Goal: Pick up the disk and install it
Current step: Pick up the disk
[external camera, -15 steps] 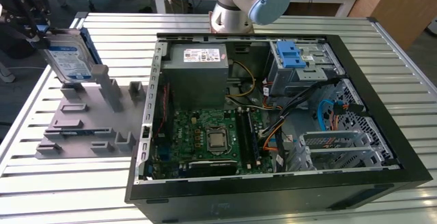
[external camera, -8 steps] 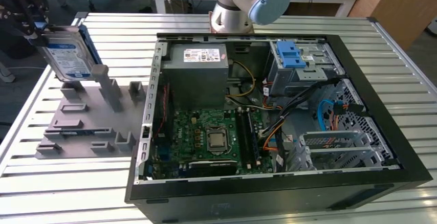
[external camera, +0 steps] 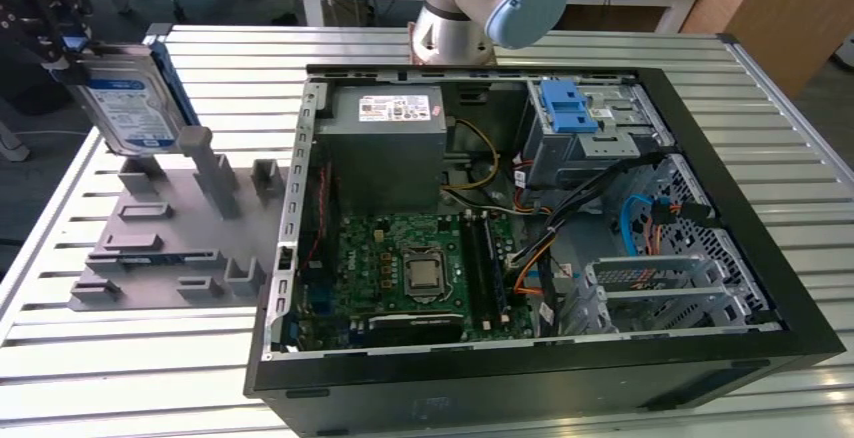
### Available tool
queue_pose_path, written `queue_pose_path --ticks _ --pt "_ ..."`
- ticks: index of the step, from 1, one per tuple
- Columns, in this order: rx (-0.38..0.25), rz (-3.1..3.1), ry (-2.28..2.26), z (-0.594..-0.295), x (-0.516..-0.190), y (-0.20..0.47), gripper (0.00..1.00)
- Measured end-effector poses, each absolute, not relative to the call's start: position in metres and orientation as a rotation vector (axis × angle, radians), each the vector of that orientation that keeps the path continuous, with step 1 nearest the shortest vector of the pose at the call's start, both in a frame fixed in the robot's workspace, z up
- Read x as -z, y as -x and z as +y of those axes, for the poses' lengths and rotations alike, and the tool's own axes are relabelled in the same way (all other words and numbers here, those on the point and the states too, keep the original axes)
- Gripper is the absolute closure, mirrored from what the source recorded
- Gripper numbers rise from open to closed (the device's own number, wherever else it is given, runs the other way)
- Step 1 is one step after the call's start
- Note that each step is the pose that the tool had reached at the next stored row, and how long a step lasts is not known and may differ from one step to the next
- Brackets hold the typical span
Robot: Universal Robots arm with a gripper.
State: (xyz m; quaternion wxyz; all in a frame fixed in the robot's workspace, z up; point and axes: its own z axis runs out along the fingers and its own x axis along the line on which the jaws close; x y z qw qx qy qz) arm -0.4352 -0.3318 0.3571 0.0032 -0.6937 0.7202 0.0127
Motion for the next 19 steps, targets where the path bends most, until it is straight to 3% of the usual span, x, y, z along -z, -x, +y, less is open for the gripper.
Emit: queue_pose_path --ticks 19 --pt "-0.040 2.258 2.175 -0.332 -0.370 0.435 0.64"
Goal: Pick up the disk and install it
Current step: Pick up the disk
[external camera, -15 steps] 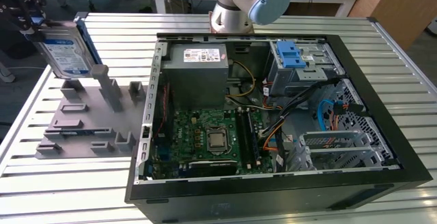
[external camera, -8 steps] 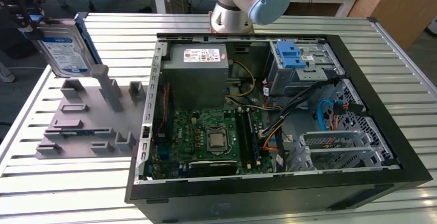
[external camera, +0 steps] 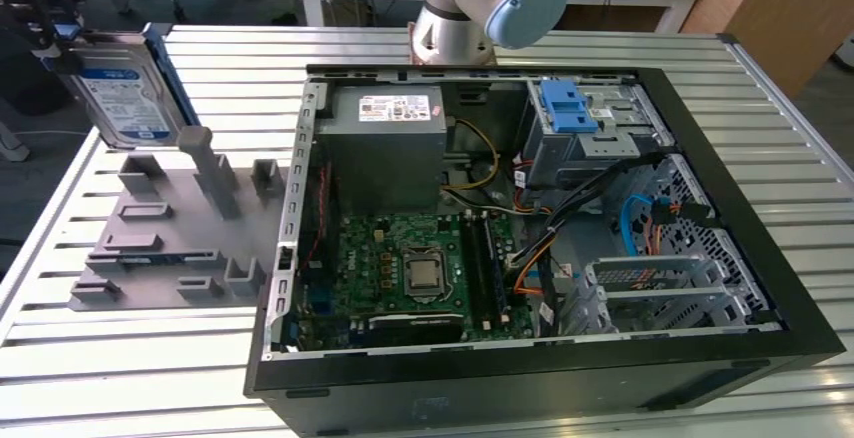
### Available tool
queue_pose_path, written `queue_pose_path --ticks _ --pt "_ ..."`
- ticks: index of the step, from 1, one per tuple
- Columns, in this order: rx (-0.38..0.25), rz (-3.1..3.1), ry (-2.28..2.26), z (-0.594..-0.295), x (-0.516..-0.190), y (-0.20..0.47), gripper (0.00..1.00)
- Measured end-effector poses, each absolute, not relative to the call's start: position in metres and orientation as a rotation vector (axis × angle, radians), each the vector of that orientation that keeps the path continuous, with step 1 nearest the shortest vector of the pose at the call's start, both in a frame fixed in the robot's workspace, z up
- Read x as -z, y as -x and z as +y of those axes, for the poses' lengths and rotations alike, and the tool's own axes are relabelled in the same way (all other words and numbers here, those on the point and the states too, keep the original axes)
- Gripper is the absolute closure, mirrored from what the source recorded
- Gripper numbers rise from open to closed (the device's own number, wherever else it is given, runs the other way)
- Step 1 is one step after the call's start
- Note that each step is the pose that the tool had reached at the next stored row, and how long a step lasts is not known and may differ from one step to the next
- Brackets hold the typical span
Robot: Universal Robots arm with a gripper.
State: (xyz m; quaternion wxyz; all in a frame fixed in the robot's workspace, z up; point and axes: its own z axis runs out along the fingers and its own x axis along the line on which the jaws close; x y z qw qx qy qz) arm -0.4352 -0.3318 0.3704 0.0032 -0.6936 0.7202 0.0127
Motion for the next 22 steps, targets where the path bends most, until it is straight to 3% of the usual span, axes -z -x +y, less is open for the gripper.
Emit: queue_pose_path --ticks 22 --pt "-0.040 2.258 2.175 -0.332 -0.390 0.435 0.64"
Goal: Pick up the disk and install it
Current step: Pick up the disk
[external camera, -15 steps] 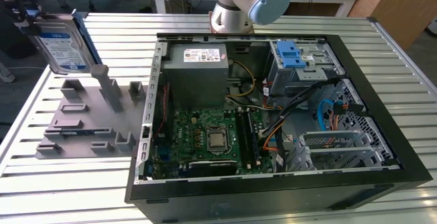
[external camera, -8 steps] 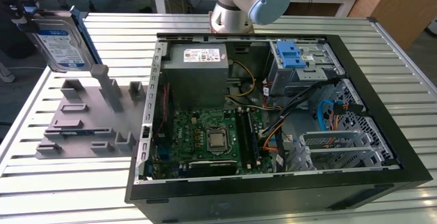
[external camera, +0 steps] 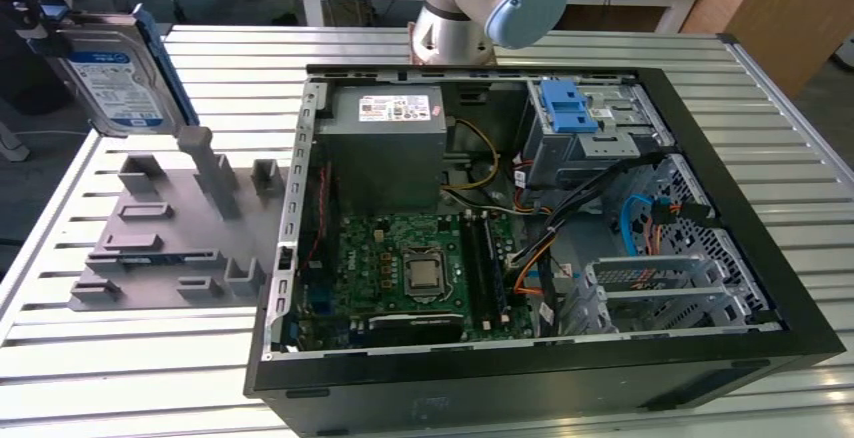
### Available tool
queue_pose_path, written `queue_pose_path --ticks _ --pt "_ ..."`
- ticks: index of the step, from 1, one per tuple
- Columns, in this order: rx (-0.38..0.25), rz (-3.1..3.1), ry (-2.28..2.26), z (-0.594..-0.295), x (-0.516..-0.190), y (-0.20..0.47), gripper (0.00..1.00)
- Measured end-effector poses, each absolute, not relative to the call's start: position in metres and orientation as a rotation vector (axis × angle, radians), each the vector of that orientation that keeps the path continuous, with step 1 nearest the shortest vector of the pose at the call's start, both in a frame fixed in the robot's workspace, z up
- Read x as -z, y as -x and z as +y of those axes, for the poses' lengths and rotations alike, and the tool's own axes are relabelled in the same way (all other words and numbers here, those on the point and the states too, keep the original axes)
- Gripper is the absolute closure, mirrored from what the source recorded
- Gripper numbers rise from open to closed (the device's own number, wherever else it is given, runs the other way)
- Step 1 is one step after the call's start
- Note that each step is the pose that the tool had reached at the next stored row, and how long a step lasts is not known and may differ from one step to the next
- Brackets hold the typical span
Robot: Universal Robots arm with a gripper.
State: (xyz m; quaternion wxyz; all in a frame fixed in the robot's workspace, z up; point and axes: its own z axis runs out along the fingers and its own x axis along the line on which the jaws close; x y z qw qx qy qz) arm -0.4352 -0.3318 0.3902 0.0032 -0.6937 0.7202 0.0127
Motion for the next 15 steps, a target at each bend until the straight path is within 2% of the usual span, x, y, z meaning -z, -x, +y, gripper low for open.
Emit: queue_pose_path --ticks 15 --pt "-0.040 2.258 2.175 -0.332 -0.405 0.435 0.64"
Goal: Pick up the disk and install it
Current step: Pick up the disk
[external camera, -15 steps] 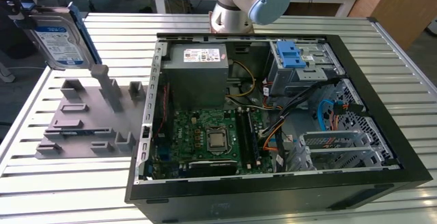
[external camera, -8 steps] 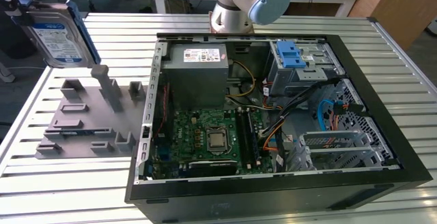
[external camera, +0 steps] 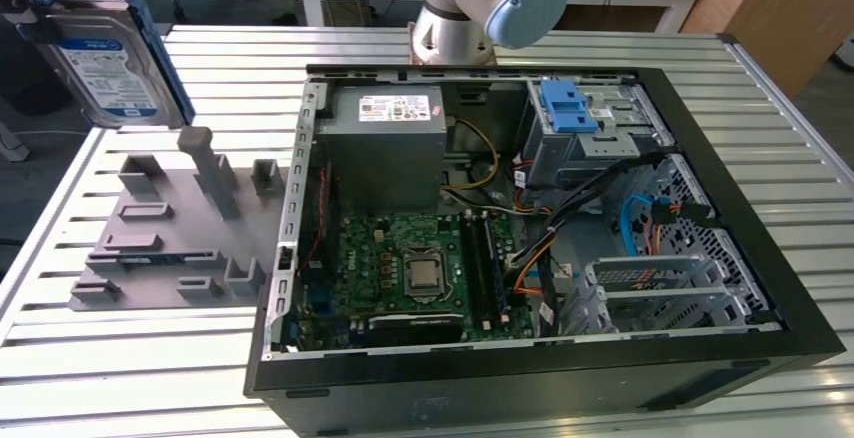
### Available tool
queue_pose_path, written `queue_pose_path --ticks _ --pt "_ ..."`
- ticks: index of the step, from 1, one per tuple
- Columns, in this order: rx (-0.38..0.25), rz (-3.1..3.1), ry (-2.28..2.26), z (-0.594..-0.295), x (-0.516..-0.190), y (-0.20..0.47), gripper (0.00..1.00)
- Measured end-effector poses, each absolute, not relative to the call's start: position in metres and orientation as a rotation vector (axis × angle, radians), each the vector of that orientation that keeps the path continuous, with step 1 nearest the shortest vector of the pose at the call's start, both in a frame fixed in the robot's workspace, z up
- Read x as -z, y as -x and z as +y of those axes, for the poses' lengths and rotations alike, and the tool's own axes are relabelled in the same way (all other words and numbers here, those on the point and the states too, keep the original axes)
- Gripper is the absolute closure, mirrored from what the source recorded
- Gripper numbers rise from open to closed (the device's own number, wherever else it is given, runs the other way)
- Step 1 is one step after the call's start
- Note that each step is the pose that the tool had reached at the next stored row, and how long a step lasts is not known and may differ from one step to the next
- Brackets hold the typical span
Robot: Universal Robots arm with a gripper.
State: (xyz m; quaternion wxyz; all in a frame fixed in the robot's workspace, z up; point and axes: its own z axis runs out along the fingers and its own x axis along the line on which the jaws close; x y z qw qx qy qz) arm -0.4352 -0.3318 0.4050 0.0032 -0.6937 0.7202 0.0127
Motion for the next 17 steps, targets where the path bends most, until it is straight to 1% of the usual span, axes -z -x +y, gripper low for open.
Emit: queue_pose_path --ticks 17 --pt "-0.040 2.258 2.175 -0.332 -0.422 0.435 0.64"
